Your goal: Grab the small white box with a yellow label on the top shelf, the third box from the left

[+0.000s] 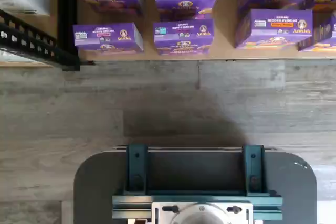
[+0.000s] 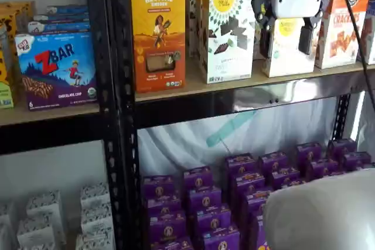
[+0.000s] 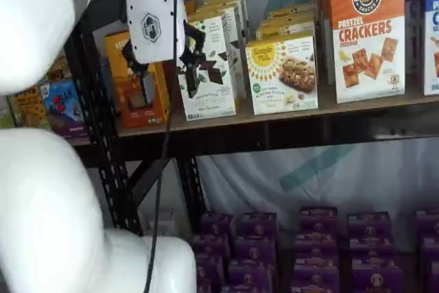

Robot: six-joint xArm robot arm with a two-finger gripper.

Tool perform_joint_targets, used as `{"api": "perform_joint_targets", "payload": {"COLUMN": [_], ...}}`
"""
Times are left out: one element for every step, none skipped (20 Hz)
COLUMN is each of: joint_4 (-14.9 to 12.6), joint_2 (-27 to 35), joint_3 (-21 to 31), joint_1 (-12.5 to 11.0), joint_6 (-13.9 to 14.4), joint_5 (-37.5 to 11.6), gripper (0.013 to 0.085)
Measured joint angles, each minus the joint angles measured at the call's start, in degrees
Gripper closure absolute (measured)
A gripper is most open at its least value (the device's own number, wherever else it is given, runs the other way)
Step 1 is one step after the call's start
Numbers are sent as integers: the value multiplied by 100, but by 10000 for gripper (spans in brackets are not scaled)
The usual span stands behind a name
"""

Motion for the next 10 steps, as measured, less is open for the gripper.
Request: {"api": "perform_joint_targets", "payload": {"joint_4": [-53, -171, -203, -205, -203, -203, -206, -212, -207, -178], "joint_2": [30, 97, 118, 119, 118, 119, 123, 125, 119, 96], "joint_3": [-27, -85, -101, -103, -104, -106, -109, -110, -105, -85], "joint_1": [48, 163, 189, 189, 188, 189, 196, 203, 200, 163], "joint_6": [25, 78, 94, 96, 98, 102, 107, 111, 110, 89], "joint_5": [50, 156, 191, 194, 194, 195, 198, 198, 178, 128], "gripper": [130, 130, 130, 130, 130, 130, 130, 130, 130, 130]}}
